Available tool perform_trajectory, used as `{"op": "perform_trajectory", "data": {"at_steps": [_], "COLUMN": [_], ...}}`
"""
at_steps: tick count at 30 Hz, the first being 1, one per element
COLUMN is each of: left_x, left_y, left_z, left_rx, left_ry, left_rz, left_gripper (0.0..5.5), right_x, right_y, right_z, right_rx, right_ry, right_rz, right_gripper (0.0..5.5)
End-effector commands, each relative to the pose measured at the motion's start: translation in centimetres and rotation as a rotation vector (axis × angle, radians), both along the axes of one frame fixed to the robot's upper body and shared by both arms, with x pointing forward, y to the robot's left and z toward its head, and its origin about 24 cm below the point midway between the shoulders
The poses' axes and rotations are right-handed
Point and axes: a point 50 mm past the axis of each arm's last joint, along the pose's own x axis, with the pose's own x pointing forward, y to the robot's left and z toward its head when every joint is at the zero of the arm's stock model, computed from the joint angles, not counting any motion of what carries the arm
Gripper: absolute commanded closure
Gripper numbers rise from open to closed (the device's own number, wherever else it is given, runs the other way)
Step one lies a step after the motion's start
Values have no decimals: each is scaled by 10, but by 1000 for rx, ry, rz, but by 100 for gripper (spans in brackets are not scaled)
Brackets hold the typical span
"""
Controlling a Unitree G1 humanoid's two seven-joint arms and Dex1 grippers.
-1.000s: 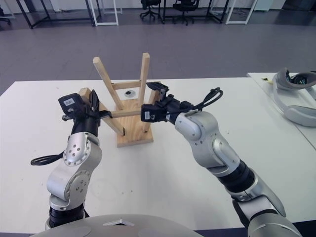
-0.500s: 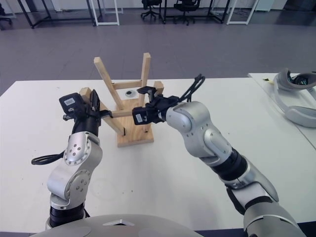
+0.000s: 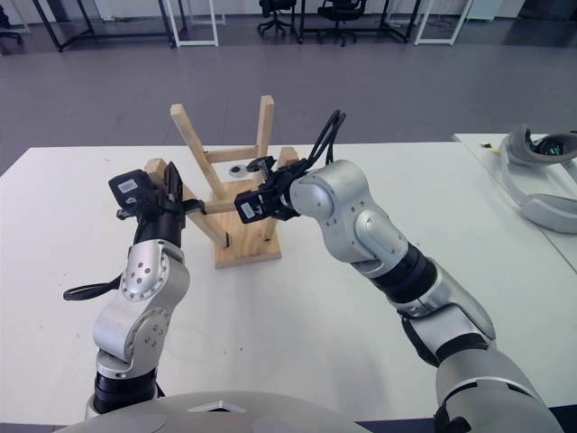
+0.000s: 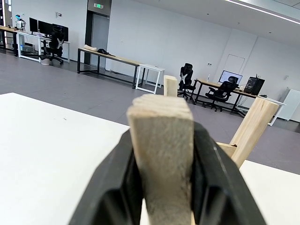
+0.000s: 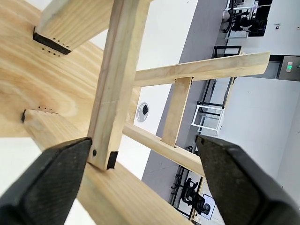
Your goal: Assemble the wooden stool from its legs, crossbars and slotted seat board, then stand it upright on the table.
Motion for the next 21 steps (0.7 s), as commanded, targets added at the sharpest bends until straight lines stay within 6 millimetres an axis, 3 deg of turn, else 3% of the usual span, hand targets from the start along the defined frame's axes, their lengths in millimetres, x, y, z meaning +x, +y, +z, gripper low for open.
{"op": "perform_trajectory", "data": {"at_steps": [1,12,18,21], "left_x": [-1,2,3,3], "left_y": [-12,-18,-21,-21], "left_z": [-37,-34,-31,-29], "left_rx": [-77,-80,-84,-77], "left_ry": [233,217,209,201], "left_rz": [26,21,24,29], "left_gripper": [446,446,446,446], "right_x": [-3,22,21,16], "right_y": [1,7,13,16], "right_z": [9,12,2,15], "right_rx": [11,-47,14,124], "right_ry": [16,-69,-66,-54], "right_rz": [17,-40,-55,-47], "right_gripper": [139,139,139,139]}}
